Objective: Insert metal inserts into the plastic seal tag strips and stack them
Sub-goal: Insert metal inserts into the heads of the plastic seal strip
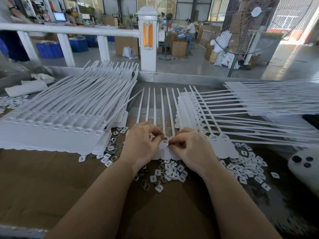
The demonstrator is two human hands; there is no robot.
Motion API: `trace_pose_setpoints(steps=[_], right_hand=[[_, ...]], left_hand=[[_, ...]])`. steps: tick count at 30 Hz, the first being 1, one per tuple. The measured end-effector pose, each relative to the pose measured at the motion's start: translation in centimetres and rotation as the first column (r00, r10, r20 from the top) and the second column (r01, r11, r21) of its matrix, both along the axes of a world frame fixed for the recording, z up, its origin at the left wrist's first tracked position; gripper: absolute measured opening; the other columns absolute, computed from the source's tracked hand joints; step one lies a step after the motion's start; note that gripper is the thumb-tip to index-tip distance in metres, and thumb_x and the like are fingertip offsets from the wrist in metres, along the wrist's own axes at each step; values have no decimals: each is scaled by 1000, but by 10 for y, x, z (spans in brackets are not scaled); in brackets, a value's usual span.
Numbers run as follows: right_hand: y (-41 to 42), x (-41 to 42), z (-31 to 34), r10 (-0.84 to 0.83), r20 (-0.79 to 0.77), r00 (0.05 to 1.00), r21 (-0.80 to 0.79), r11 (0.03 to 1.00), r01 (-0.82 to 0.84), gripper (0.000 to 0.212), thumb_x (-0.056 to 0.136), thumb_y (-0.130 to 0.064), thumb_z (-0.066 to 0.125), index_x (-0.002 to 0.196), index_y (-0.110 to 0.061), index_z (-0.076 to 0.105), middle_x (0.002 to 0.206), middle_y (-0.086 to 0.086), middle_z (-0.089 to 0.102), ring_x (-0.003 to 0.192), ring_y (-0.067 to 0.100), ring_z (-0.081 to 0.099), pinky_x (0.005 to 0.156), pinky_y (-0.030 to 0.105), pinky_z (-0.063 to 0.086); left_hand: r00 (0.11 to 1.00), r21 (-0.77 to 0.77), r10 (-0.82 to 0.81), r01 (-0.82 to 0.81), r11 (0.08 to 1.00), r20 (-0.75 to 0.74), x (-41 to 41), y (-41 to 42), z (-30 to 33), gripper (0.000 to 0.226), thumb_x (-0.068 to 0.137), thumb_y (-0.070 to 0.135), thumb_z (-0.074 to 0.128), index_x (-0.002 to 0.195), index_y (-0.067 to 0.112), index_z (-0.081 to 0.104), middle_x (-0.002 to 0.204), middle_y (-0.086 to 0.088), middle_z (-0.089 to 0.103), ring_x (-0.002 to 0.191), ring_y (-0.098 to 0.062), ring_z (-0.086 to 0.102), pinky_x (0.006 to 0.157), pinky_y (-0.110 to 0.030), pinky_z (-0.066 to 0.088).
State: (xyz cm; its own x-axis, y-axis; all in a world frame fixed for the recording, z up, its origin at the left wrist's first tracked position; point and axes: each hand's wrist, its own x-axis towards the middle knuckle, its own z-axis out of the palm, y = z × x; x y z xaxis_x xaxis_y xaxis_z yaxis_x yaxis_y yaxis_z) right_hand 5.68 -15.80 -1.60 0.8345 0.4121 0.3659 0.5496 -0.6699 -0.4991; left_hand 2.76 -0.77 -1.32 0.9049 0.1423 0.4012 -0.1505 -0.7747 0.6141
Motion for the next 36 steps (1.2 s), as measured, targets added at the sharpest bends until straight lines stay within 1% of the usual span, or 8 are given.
trace_pose_setpoints(steps=[4, 8, 13, 16, 21, 25, 30, 36], right_hand=[[0, -1, 0, 1, -1, 1000, -21, 1000, -2, 11, 82, -22, 67, 90, -22, 75, 89, -10, 60, 84, 6, 54, 77, 22, 45], [1, 0, -1, -5, -5, 1000, -47, 999, 5, 8, 83, -24, 66, 88, -23, 72, 88, -13, 56, 83, 3, 50, 74, 19, 40], [0, 0, -2, 11, 12, 1000, -92, 996, -10, 6, 85, -25, 64, 89, -22, 69, 89, -12, 52, 87, 4, 45, 79, 18, 36], [0, 0, -1, 15, 3, 1000, -80, 997, -15, 6, 85, -23, 63, 88, -22, 69, 90, -11, 53, 88, 5, 47, 80, 19, 36], [-1, 0, 1, 36, -47, 998, -26, 999, -38, 8, 80, -25, 70, 87, -23, 73, 91, -14, 56, 87, 3, 50, 80, 19, 39], [-1, -1, 2, 51, -45, 998, -25, 998, -52, 3, 79, -25, 72, 81, -24, 72, 89, -14, 57, 85, 3, 50, 83, 23, 44], [-1, -2, 2, 73, 6, 997, -72, 995, -73, 3, 82, -24, 68, 83, -22, 68, 86, -16, 51, 87, 3, 46, 84, 24, 42], [-5, 0, 4, 104, -128, 986, -23, 994, -107, 10, 74, -29, 75, 79, -28, 67, 86, -17, 51, 85, 3, 49, 83, 23, 41]], left_hand=[[999, -14, 4, -5, 1000, -37, -1, 0, 0, 17, 84, 26, 65, 73, 35, 56, 76, 21, 48, 85, -7, 44, 87, -31, 38], [999, -7, 5, -5, 1000, -46, 0, 0, -1, 16, 84, 26, 65, 74, 36, 57, 76, 21, 48, 83, -6, 44, 80, -26, 36], [997, 10, 1, 0, 1000, -73, 1, 1, -2, 4, 84, 26, 65, 81, 29, 66, 78, 20, 50, 83, -5, 46, 76, -23, 34], [997, -5, -4, 4, 1000, -82, 1, 2, -3, 4, 83, 27, 66, 83, 26, 69, 79, 20, 52, 81, -4, 47, 74, -21, 34], [994, -24, -19, 16, 1000, -109, 1, 4, -3, 5, 83, 27, 66, 84, 24, 69, 80, 18, 55, 76, -1, 49, 68, -18, 36], [991, -17, -15, 13, 1000, -131, 1, 4, -3, 4, 83, 27, 66, 83, 25, 69, 80, 15, 56, 73, 0, 50, 64, -13, 37], [987, -20, -21, 18, 1000, -162, 2, 4, -3, 4, 85, 28, 64, 82, 28, 67, 81, 15, 57, 72, 0, 51, 67, -19, 37], [985, -45, -24, 17, 999, -169, 1, 5, -4, 6, 84, 26, 65, 80, 29, 68, 76, 18, 57, 70, 0, 51, 59, -9, 35]])
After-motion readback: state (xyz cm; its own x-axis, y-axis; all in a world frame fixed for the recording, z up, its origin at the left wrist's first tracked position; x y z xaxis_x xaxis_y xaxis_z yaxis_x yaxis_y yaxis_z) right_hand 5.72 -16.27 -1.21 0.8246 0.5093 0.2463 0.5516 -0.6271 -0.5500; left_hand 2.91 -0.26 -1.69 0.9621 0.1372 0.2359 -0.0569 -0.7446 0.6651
